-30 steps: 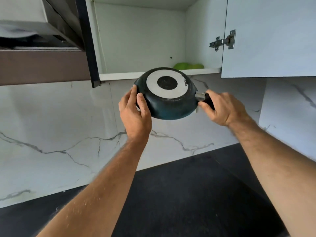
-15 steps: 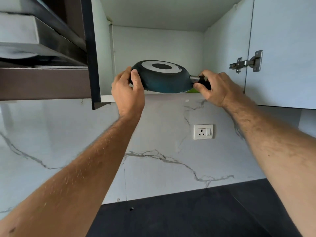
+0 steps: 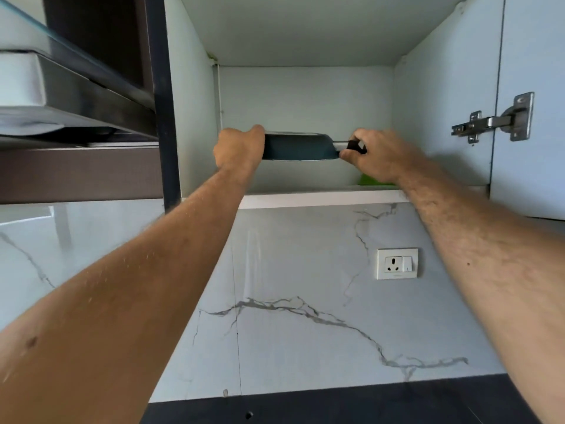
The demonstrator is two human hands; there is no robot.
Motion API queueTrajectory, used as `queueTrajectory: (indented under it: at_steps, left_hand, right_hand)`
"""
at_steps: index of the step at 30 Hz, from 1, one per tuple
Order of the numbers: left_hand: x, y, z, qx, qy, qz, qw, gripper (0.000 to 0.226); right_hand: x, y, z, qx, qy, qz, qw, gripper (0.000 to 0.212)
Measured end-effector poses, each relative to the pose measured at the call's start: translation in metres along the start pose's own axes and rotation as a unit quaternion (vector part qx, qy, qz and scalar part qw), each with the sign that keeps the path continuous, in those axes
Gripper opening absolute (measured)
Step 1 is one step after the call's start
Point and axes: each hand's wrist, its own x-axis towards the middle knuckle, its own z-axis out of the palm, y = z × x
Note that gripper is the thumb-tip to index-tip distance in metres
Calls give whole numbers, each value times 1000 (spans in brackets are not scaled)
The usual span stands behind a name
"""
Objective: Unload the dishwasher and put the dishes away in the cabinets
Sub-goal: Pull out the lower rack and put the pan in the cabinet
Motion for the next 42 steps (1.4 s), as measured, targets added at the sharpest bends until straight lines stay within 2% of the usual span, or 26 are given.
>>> queueTrajectory:
  at_steps: [5,14,19,24,32,42]
  left_hand:
    - [20,1,7,59,-104,-34,992,25]
    - [52,-25,19,183,-150,-58,970,53]
    - [43,-25,17,255,-208,-64,942,95]
    - [41,-27,15,272,-215,-67,936,100]
    - [41,-28,17,307,-204,-61,927,116]
    - [41,-32,18,311,-197,-70,927,121]
  right_hand:
    - [33,-10,25,27,-98,67,993,34]
    - [55,-17,56,22,-166,62,984,32]
    - [54,-17,58,30,-197,50,979,29]
    - [53,-17,61,27,-207,46,977,24]
    - [49,-26,62,49,-201,43,977,29]
    - [42,-28,57,61,-204,46,976,37]
